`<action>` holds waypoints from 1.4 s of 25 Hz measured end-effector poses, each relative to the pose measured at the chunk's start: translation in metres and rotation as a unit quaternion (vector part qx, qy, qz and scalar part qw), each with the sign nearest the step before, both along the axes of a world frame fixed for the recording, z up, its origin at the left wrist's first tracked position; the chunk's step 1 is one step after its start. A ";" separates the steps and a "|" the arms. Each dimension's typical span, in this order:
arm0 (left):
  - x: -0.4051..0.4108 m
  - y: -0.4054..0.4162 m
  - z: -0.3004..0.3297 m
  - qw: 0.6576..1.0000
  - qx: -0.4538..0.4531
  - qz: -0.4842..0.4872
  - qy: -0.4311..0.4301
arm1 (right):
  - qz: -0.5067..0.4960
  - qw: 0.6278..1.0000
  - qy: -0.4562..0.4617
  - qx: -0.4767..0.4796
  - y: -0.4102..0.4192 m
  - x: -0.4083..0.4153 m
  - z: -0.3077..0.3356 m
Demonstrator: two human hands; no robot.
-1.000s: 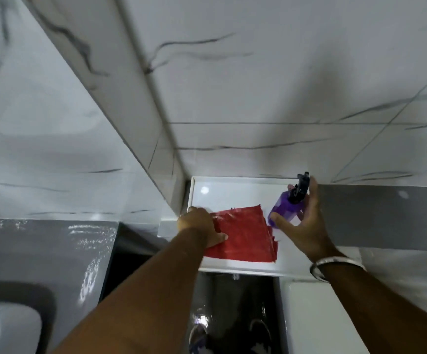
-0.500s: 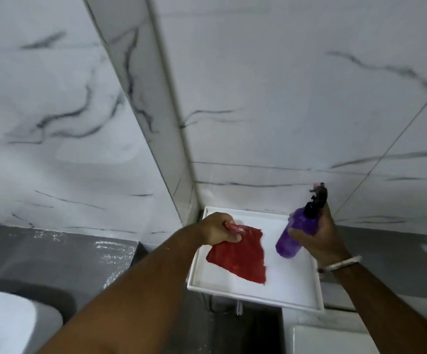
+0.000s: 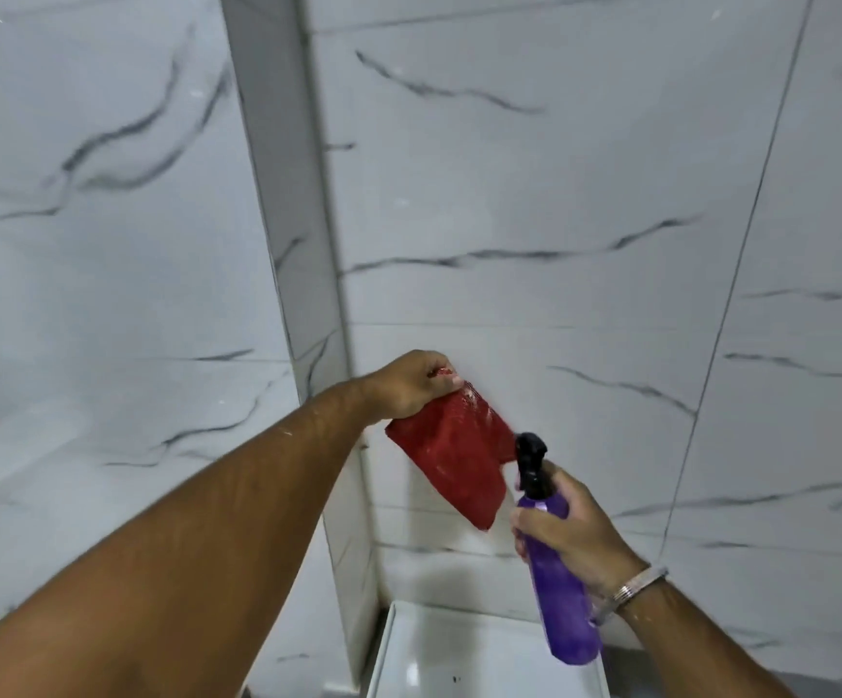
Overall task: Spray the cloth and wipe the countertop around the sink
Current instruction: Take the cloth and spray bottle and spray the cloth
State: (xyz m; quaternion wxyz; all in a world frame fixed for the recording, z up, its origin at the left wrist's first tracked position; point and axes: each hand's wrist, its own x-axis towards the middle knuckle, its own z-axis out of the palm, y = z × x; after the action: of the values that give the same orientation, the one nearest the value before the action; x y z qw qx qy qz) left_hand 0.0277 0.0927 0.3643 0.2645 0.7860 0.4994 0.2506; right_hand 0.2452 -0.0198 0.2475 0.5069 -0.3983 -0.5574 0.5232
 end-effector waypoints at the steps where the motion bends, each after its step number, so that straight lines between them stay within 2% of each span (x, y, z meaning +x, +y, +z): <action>1: 0.000 0.000 0.009 1.000 0.012 -0.002 0.006 | 0.004 1.000 -0.017 0.007 -0.002 0.000 0.004; 5: -0.002 -0.003 0.028 0.998 0.057 -0.015 0.028 | 0.056 0.997 -0.043 0.016 -0.012 -0.002 0.009; 12: -0.008 -0.009 0.033 0.995 0.085 -0.018 0.046 | 0.050 0.996 -0.065 0.027 -0.018 -0.008 0.002; 28: -0.008 -0.009 0.024 0.995 0.071 -0.001 0.074 | 0.048 0.999 0.001 0.019 0.002 -0.016 -0.029; 32: -0.011 -0.010 0.015 0.994 0.073 -0.001 0.084 | 0.024 0.998 -0.054 0.000 0.019 -0.002 -0.082; 35: -0.013 -0.014 -0.002 0.993 0.075 -0.012 0.095 | -0.055 0.993 -0.062 -0.088 0.026 0.015 -0.149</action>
State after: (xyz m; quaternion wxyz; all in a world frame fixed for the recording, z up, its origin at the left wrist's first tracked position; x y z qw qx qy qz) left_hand 0.0146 0.0787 0.3619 0.1591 0.8296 0.4931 0.2081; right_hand 0.2605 0.0058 0.0987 0.4624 -0.5026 -0.5168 0.5162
